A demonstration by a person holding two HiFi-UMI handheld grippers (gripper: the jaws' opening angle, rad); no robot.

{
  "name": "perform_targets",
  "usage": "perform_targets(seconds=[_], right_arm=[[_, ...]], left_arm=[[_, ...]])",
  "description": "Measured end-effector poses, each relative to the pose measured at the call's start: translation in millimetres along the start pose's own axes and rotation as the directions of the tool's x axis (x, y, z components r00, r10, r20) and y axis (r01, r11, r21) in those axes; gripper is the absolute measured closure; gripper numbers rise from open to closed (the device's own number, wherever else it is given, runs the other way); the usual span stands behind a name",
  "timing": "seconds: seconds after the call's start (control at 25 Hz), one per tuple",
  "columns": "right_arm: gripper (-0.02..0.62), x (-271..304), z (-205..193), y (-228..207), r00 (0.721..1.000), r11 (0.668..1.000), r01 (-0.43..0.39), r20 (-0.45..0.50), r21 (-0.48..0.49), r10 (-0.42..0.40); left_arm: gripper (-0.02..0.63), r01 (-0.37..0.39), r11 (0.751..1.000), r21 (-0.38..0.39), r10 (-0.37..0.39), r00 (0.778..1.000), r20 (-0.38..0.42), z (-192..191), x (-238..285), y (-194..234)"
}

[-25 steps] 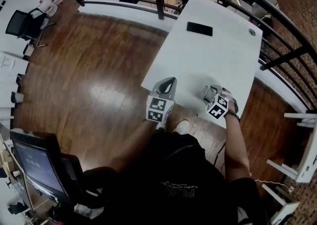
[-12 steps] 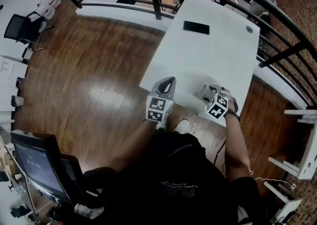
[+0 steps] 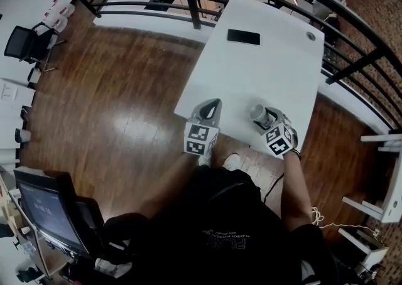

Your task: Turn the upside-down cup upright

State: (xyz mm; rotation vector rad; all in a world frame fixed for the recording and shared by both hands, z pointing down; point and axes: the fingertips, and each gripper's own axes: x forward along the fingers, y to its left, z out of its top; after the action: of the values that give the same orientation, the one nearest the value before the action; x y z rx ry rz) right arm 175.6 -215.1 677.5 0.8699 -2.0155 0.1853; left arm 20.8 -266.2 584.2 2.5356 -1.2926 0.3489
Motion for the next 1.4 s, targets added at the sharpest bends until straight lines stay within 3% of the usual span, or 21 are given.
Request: perform_targets(seconds=[0.2, 0.4, 0.8, 1.4], right_arm=[[0.305, -14.6, 16.0, -18.0, 0.967, 0.963, 0.069, 0.218, 0.262, -0.129], [0.307, -5.8, 14.5, -26.2, 0.925, 0.904, 0.126, 0.281, 0.408, -0.256], [0.305, 14.8, -0.8, -35.8, 0.911, 0.844, 0.197, 0.224, 0.499, -0.346], [0.302, -2.0, -16.9, -27.0, 0.902, 0.831, 0.220, 0.219, 0.511, -0.373]], left_arm=[[0.609, 0.012, 1.000, 0.014, -0.012, 1.000, -0.003, 2.7, 3.3, -5.2], [0.609, 0.027, 0.999, 0.041, -0.027, 1.000, -0.009, 5.9, 4.5, -4.9], [0.609, 0.035, 0.998, 0.054, -0.034, 0.999, -0.015, 5.4, 4.8, -6.3], [0.609, 0.062, 0.997, 0.053, -0.061, 0.998, -0.014, 3.9, 6.7, -18.7]])
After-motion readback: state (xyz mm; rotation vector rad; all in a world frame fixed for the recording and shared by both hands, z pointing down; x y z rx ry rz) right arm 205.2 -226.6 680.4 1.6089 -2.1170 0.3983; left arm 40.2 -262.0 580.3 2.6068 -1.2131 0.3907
